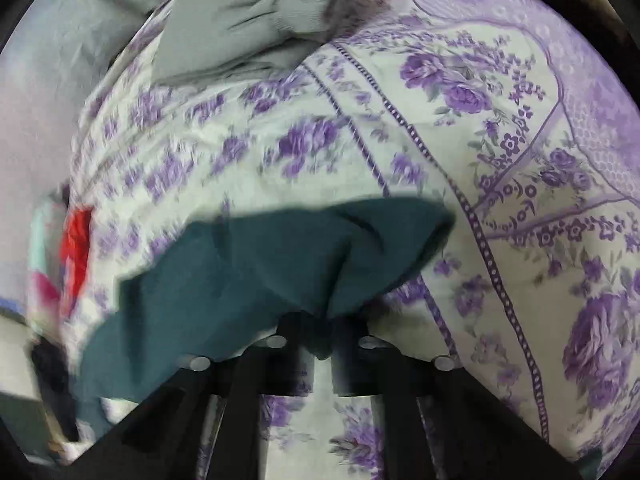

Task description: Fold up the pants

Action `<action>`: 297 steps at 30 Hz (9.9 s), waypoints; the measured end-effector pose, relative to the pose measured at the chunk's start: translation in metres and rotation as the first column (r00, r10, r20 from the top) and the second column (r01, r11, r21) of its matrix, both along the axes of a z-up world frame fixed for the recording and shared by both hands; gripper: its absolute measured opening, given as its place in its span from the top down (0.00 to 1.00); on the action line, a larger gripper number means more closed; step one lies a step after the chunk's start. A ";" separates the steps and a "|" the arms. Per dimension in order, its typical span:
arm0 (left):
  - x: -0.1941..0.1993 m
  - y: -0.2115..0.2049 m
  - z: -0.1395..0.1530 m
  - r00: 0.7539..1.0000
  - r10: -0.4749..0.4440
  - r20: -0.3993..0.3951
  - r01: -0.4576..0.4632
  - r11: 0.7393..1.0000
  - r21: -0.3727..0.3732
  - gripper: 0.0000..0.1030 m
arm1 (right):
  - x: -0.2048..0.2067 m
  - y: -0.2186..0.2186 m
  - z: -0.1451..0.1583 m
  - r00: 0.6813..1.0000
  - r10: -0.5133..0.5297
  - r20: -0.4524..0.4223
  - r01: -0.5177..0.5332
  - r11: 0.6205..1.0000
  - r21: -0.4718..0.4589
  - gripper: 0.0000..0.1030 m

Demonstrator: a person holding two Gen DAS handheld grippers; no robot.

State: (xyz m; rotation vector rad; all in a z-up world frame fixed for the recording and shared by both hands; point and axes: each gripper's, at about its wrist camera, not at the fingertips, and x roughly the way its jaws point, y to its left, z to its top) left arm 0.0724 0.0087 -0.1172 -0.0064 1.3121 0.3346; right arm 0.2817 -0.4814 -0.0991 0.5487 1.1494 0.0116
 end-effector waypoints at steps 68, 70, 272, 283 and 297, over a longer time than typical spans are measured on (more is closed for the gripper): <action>0.123 0.103 -0.007 0.838 -0.538 -0.095 0.542 0.840 0.028 0.97 | -0.004 0.144 0.020 0.905 0.421 0.060 -0.377 0.859 -0.346 0.21; 0.124 0.100 -0.007 0.825 -0.555 -0.104 0.562 0.826 0.053 0.97 | -0.001 0.184 0.016 0.843 0.538 0.008 -0.477 0.753 -0.452 0.21; -0.049 0.061 0.009 0.996 -0.092 -0.016 0.091 0.995 -0.030 0.31 | -0.266 -0.098 0.022 0.880 -0.471 0.064 0.474 0.862 -0.180 0.96; -0.055 0.071 0.012 0.999 -0.037 -0.009 0.036 0.998 -0.056 0.29 | -0.250 -0.023 0.062 0.964 -0.228 0.138 0.259 0.921 -0.292 0.50; -0.092 0.109 0.001 1.000 -0.027 -0.007 0.026 0.994 -0.109 0.28 | -0.243 0.247 0.026 0.779 0.624 0.069 -0.592 0.767 -0.249 0.52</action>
